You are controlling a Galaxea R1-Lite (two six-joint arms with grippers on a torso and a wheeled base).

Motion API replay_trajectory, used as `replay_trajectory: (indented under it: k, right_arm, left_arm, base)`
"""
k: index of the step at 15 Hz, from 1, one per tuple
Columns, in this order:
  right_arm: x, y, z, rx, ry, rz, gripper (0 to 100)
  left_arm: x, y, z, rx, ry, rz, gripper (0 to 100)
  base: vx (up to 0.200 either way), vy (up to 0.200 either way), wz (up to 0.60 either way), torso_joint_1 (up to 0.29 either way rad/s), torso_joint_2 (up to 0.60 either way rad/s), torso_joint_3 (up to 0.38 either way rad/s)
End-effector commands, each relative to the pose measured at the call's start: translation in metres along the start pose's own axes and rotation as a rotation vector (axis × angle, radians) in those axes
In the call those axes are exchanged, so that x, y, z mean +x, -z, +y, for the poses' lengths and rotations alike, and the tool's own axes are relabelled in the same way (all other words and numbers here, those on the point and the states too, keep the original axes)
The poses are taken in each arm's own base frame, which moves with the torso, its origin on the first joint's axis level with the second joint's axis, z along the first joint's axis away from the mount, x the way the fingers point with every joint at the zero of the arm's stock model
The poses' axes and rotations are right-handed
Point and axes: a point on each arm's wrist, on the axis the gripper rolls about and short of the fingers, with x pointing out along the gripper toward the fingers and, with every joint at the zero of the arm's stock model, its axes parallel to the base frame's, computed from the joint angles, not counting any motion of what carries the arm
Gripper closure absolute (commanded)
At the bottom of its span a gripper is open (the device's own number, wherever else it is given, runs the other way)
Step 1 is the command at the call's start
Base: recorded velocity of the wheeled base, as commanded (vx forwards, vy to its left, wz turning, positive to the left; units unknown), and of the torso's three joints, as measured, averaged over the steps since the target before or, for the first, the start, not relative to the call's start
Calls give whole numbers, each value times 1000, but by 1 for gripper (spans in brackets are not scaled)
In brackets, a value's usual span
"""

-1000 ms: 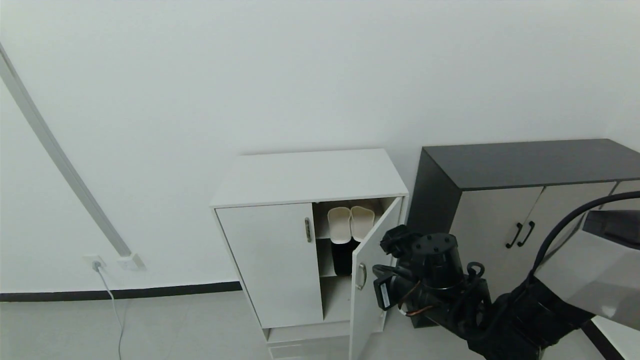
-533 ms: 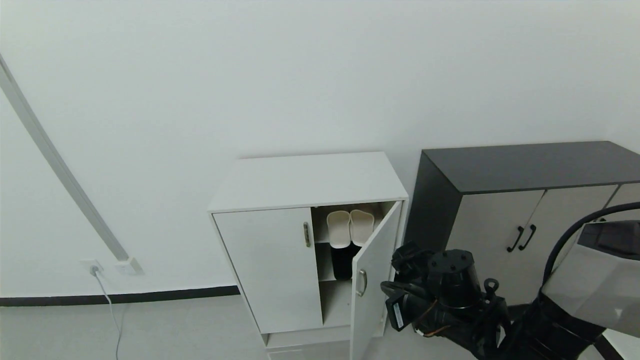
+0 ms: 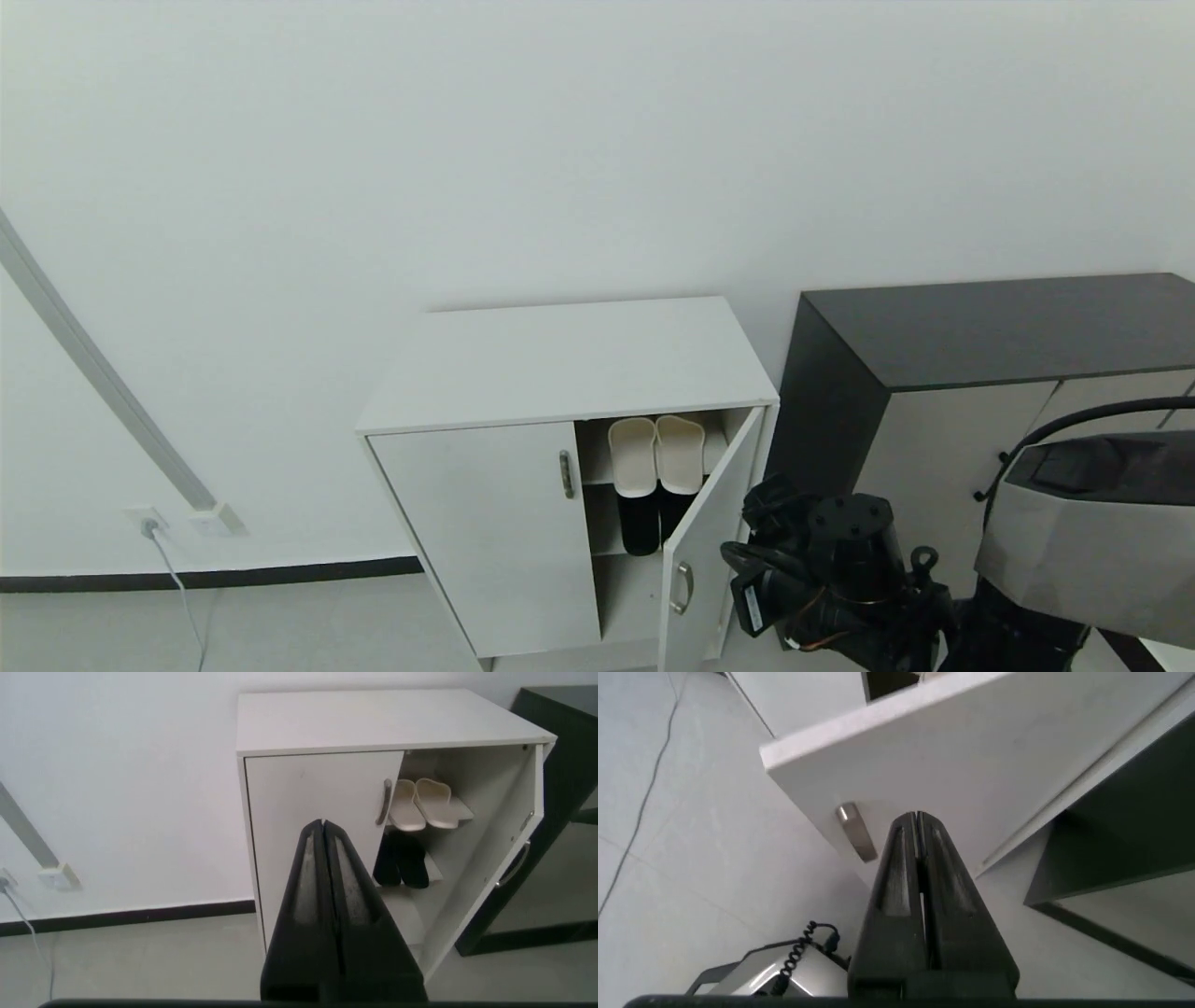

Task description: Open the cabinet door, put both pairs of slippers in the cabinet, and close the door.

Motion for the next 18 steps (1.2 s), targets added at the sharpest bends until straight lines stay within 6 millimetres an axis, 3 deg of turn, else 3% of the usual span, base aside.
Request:
replay_trajectory:
  k: [1, 6, 10, 18]
  right_arm:
    - [13, 11, -4, 2, 13, 30, 100]
    - [49, 4, -12, 21, 35, -12, 100]
    - [67, -3, -18, 31, 51, -42, 100]
    - [88, -25, -19, 33, 56, -61, 100]
  left_arm:
    - [0, 0, 0, 0, 1, 0, 100]
    - [0, 0, 0, 0, -1, 0, 100]
    - [0, 0, 0, 1, 1, 0, 100]
    - [0, 0, 0, 9, 4, 0, 100]
  base:
    - [0, 0, 0, 0, 0, 0]
    - [0, 0, 0, 0, 0, 0]
    - [0, 0, 0, 0, 0, 0]
    - [0, 0, 0, 0, 0, 0]
